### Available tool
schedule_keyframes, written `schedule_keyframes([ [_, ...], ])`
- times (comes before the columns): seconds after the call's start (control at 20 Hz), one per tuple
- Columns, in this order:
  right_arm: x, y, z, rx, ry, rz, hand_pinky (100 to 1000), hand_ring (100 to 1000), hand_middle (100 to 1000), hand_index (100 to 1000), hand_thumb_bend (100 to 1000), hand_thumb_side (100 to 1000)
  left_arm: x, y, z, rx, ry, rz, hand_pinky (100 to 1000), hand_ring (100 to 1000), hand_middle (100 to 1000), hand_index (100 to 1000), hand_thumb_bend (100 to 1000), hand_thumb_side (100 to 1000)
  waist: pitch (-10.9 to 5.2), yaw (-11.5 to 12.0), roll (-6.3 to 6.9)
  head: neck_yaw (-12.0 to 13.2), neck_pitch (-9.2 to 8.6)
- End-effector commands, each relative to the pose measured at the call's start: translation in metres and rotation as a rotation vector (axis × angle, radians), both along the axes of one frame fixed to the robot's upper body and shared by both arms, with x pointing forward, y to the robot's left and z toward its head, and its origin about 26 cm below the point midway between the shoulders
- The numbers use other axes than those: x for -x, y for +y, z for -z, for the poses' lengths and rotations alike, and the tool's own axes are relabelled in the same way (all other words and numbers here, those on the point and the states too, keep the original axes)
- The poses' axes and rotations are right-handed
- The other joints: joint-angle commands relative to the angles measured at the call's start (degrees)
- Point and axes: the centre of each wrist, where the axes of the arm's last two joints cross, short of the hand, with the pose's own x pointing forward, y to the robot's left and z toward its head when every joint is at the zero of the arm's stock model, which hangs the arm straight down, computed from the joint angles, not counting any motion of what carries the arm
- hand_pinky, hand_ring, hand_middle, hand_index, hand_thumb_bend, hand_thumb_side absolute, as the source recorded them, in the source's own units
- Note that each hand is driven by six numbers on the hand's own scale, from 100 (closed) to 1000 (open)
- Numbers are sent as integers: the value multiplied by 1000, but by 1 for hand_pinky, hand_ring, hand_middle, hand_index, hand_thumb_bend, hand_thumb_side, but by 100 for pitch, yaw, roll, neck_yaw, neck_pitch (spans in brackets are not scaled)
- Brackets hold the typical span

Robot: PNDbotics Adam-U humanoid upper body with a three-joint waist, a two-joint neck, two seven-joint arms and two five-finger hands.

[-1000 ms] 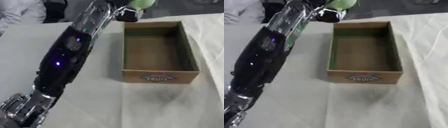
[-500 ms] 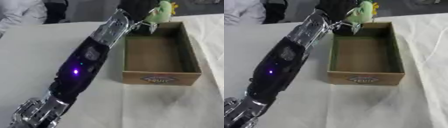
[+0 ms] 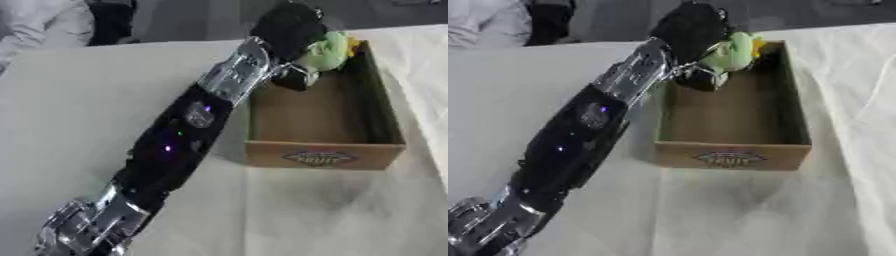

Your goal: Pick up objects on the table and place them in the box.

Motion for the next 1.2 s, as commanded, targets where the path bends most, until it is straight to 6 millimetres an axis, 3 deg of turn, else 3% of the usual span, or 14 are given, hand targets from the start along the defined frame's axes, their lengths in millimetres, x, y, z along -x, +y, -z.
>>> schedule_keyframes([
  [0.05, 3, 1, -8, 13, -30, -8, 794, 828, 667, 739, 100, 1000, 0, -2, -7, -35, 37, 23, 403, 573, 545, 670, 100, 566, -105, -12, -40, 13, -52],
  [0.35, 3, 1, -9, 8, -31, -9, 794, 828, 667, 737, 100, 1000, -1, -2, -4, -105, 156, 39, 519, 712, 673, 779, 100, 597, -113, -24, -42, 14, -68],
  [0.5, 3, 1, -8, 5, -31, -9, 794, 828, 667, 737, 100, 1000, 0, -1, -7, -123, 180, 29, 591, 782, 748, 834, 100, 671, -118, -31, -43, 14, -68],
  [0.6, 3, 2, -8, 3, -30, -8, 794, 829, 667, 737, 100, 1000, 0, 0, -8, -127, 188, 12, 679, 839, 794, 864, 100, 789, -122, -32, -44, 16, -71],
  [0.7, 3, 1, -8, 2, -28, -8, 794, 828, 666, 737, 100, 1000, 0, 1, -9, -125, 196, -7, 714, 856, 808, 872, 233, 931, -126, -30, -46, 15, -67],
  [0.75, 3, 1, -8, 1, -28, -7, 794, 828, 666, 737, 100, 1000, 0, 1, -9, -120, 199, -14, 727, 865, 819, 878, 383, 1000, -127, -29, -47, 14, -66],
  [1.2, 3, 1, -8, -4, -27, -5, 794, 828, 663, 736, 100, 1000, 1, 3, -10, -157, 233, -111, 822, 951, 893, 965, 844, 993, -130, -39, -53, 1, -72],
])
